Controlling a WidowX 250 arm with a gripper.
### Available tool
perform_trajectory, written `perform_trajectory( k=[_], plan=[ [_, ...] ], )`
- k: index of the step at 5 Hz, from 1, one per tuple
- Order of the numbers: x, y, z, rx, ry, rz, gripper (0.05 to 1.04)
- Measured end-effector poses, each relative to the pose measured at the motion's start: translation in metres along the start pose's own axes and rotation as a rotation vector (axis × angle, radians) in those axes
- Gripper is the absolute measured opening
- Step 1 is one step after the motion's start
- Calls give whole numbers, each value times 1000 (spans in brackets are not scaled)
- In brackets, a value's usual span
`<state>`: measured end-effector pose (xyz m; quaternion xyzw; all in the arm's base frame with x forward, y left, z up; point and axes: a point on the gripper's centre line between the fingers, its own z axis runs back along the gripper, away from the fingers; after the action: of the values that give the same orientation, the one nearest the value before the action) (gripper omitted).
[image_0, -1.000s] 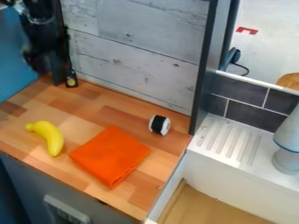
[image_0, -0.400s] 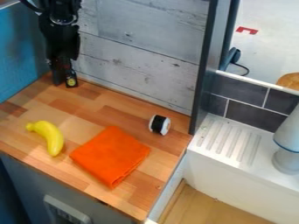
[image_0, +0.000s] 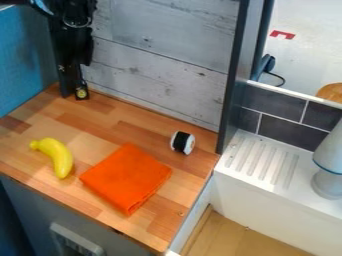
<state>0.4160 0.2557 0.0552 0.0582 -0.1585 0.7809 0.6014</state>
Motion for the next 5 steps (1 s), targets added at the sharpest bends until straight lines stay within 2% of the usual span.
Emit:
perform_trajectory(
  k=[2, 3, 4, 5],
  plan=[
    [5, -2, -14, 30, -28, 3, 989],
    [4, 2, -29, 57, -37, -5, 989],
    [2, 3, -35, 73, -38, -6, 941],
    [2, 2, -39, 78, -37, 1, 683]
  ],
)
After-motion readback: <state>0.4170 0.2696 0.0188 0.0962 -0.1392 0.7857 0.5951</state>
